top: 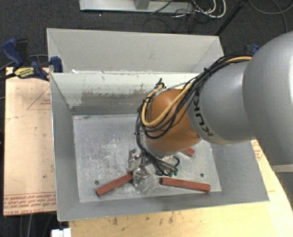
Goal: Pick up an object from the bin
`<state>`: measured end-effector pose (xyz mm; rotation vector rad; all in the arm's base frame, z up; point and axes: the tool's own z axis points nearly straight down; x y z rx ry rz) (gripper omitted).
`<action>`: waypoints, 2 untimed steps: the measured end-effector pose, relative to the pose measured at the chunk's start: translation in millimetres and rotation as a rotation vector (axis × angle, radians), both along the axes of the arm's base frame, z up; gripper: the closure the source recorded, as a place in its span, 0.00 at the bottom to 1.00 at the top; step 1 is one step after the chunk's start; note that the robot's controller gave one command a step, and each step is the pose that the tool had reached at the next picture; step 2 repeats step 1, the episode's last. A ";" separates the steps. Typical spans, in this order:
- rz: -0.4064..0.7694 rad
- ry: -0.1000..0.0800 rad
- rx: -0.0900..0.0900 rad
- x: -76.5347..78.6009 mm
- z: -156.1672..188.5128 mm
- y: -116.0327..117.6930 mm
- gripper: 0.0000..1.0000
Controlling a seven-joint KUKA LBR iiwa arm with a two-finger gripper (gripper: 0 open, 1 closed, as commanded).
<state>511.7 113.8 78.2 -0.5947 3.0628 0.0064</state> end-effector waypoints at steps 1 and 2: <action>0.005 0.012 -0.005 14.1 162.3 2.0 1.00; 0.005 0.012 -0.005 14.1 162.3 2.0 1.00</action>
Offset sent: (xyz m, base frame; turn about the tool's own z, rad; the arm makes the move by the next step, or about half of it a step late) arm 0.0000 0.0000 0.0000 0.0000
